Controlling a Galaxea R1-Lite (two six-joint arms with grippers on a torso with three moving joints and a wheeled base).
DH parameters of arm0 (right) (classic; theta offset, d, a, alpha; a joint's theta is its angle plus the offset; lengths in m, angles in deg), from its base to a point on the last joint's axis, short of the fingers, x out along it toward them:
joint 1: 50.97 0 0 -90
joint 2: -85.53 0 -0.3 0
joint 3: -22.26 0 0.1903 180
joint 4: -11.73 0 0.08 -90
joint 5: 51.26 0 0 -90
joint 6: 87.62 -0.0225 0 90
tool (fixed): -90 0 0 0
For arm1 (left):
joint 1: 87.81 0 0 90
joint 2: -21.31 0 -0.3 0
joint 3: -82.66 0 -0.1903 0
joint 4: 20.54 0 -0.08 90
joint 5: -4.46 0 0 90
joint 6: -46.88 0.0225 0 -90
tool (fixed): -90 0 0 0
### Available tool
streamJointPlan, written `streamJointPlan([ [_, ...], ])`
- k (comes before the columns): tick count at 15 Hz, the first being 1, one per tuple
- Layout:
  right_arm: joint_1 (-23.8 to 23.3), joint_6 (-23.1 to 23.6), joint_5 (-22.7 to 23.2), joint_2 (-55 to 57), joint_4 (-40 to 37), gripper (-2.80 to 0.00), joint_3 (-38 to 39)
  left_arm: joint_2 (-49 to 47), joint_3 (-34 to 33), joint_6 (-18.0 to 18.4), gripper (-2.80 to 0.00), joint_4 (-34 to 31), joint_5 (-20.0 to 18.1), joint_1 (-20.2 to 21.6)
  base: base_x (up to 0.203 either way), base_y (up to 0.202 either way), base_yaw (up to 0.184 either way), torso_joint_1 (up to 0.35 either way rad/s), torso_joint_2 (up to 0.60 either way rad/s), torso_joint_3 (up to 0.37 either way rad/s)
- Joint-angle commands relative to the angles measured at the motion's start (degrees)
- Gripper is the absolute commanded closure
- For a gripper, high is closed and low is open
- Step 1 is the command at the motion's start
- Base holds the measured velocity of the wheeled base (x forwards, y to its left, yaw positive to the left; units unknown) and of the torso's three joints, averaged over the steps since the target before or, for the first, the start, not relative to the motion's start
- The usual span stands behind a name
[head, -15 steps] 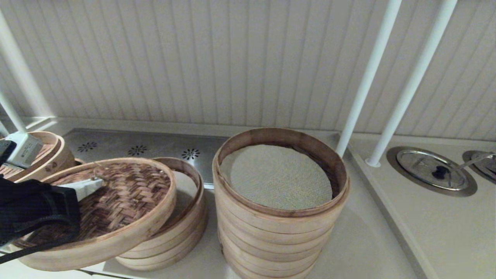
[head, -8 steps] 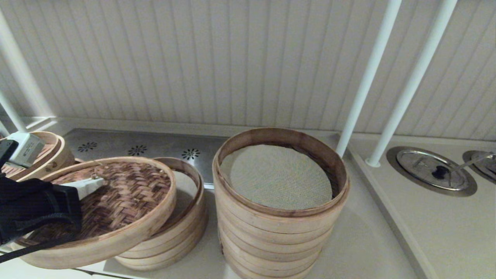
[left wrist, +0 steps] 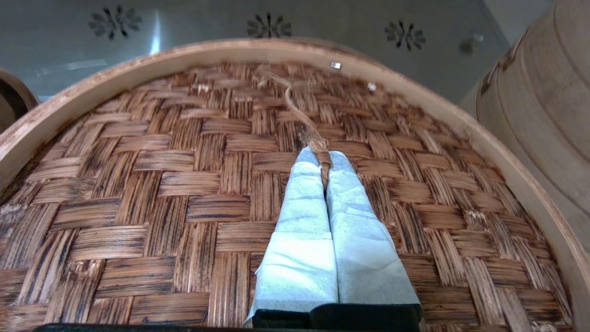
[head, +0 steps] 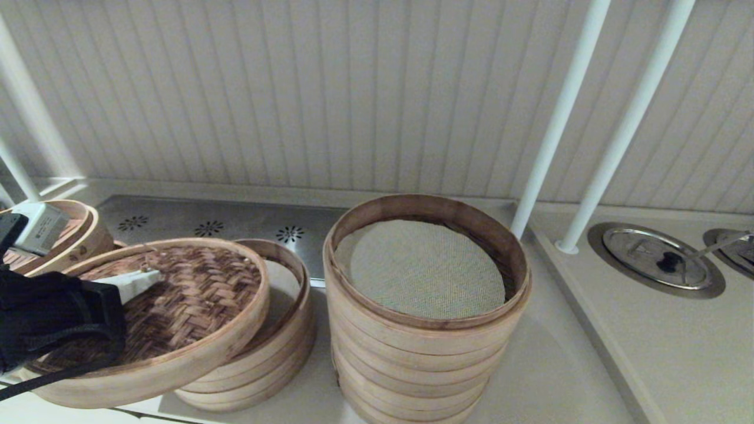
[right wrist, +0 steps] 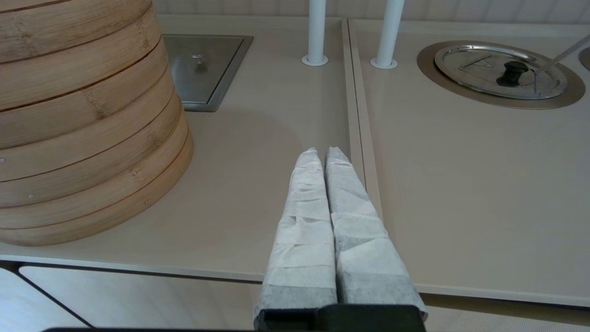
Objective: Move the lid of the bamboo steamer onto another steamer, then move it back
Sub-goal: Put the steamer
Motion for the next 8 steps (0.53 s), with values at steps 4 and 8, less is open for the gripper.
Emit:
streamJointPlan([
  [4, 0.00, 0.00, -0.02, 0.02, -0.02, 0.00, 0.09, -1.35, -2.00, 0.12, 0.00, 4.49, -0.04, -0.18, 0.000, 0.000, 0.000, 0.000, 0.00, 0.000],
  [8, 0.00, 0.00, -0.02, 0.02, -0.02, 0.00, 0.09, -4.79, -2.61, 0.74, 0.00, 9.02, 0.05, -0.22, 0.000, 0.000, 0.000, 0.000, 0.00, 0.000],
])
